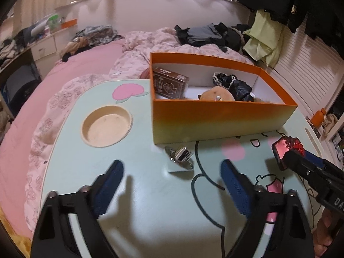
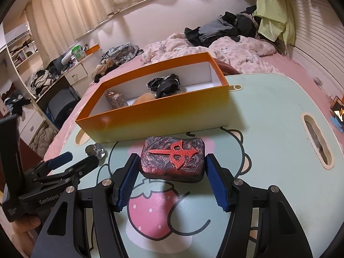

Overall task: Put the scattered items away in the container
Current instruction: 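Grasp the silver metal trinket with the left gripper while the right holds the packet, then lower the packet and silver trinket into the box and open both grippers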

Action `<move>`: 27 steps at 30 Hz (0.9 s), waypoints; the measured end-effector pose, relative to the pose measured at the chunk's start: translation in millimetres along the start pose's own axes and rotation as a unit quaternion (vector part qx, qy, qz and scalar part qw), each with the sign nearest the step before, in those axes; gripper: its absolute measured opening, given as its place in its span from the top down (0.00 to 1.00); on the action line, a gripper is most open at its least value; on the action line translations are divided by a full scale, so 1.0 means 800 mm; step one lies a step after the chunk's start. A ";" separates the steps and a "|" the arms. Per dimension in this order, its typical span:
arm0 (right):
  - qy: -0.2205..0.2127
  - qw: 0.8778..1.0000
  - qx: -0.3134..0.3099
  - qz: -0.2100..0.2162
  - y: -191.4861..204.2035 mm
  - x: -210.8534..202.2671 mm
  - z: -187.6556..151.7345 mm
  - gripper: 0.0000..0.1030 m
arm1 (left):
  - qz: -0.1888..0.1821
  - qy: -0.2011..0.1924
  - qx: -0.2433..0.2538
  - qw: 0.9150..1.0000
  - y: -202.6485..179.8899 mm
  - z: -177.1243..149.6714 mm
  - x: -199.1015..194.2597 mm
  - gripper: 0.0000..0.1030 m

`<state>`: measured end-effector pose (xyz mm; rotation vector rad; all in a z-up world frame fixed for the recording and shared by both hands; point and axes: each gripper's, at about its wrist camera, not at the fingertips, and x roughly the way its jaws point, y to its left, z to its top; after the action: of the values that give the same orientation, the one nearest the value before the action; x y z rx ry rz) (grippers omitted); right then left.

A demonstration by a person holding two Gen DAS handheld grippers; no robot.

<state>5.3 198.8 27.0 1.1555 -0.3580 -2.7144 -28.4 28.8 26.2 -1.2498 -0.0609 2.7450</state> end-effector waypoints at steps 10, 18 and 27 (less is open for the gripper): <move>0.001 1.000 0.002 0.001 -0.004 0.000 -0.001 0.39 | -0.015 0.018 0.018 1.000 -0.014 0.006 0.020 0.73; 0.001 1.000 0.002 0.000 -0.005 0.000 -0.003 0.39 | -0.045 -0.015 0.021 0.999 -0.021 -0.001 -0.010 0.73; -0.022 1.000 -0.010 -0.004 0.003 -0.017 0.004 0.39 | -0.066 -0.077 0.026 0.995 -0.023 0.036 -0.068 0.73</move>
<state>12.4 200.2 39.2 1.0950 -0.3309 -2.7485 -12.8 40.2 87.4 -0.9831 -0.0829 2.7035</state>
